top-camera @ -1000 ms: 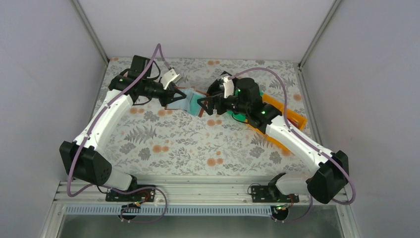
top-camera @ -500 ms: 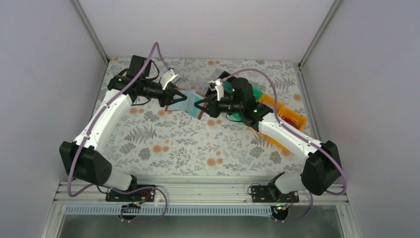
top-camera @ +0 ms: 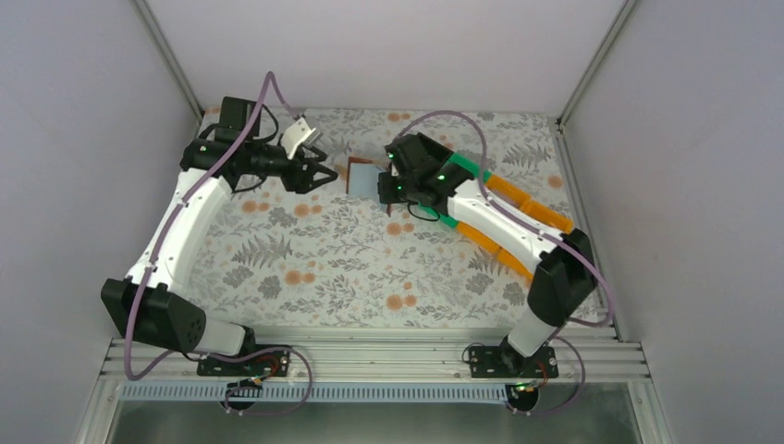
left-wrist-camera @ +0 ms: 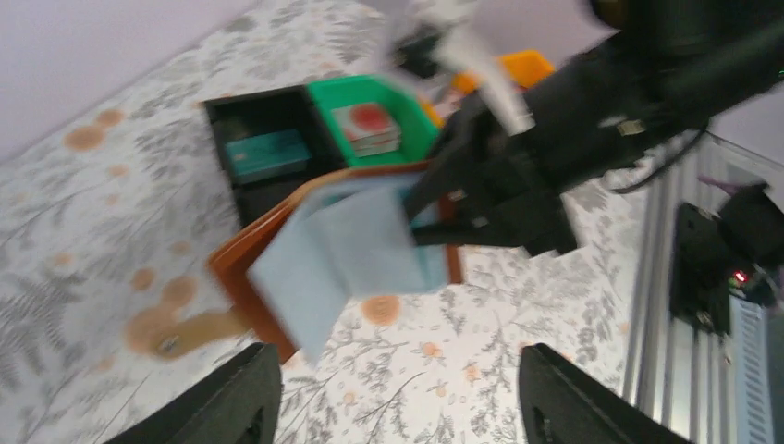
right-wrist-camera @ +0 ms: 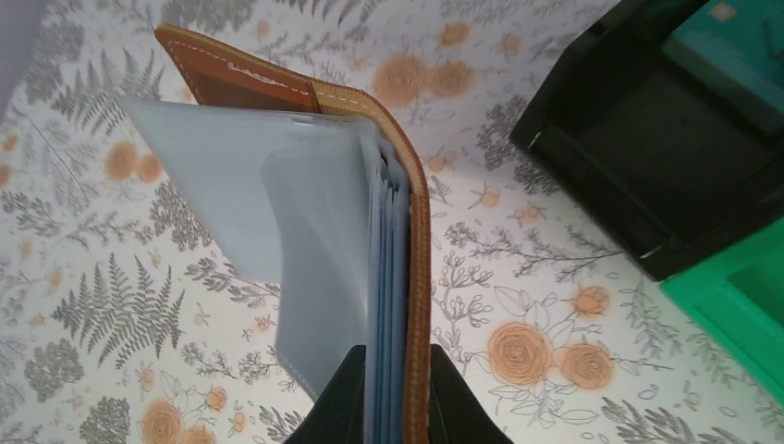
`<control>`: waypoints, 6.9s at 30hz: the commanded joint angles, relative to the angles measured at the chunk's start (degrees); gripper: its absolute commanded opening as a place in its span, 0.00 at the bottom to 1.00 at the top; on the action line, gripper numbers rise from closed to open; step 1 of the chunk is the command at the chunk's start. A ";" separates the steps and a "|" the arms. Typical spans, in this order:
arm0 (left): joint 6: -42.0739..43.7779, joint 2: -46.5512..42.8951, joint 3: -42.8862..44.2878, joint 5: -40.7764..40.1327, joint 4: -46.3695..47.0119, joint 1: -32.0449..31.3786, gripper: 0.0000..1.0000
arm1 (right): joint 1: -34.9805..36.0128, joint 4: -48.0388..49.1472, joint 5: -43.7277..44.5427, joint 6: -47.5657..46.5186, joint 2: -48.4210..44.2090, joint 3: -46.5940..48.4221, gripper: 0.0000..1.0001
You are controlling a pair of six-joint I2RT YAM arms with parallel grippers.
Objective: Take the credit cards out of the card holder
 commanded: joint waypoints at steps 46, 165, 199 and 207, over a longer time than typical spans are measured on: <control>-4.53 4.20 -7.95 -28.87 12.94 5.62 0.95 | 3.79 10.20 -13.14 4.20 -2.66 2.06 0.04; 0.59 2.30 -9.21 -35.96 8.79 -12.71 1.00 | -1.42 27.26 -32.58 16.38 10.25 5.23 0.04; 3.21 3.35 -6.76 -33.27 8.31 -7.25 1.00 | -1.42 24.65 -34.10 13.27 9.51 5.68 0.04; 1.84 4.34 -8.45 -37.42 11.83 -7.47 1.00 | -1.33 24.92 -34.84 13.25 9.99 5.76 0.04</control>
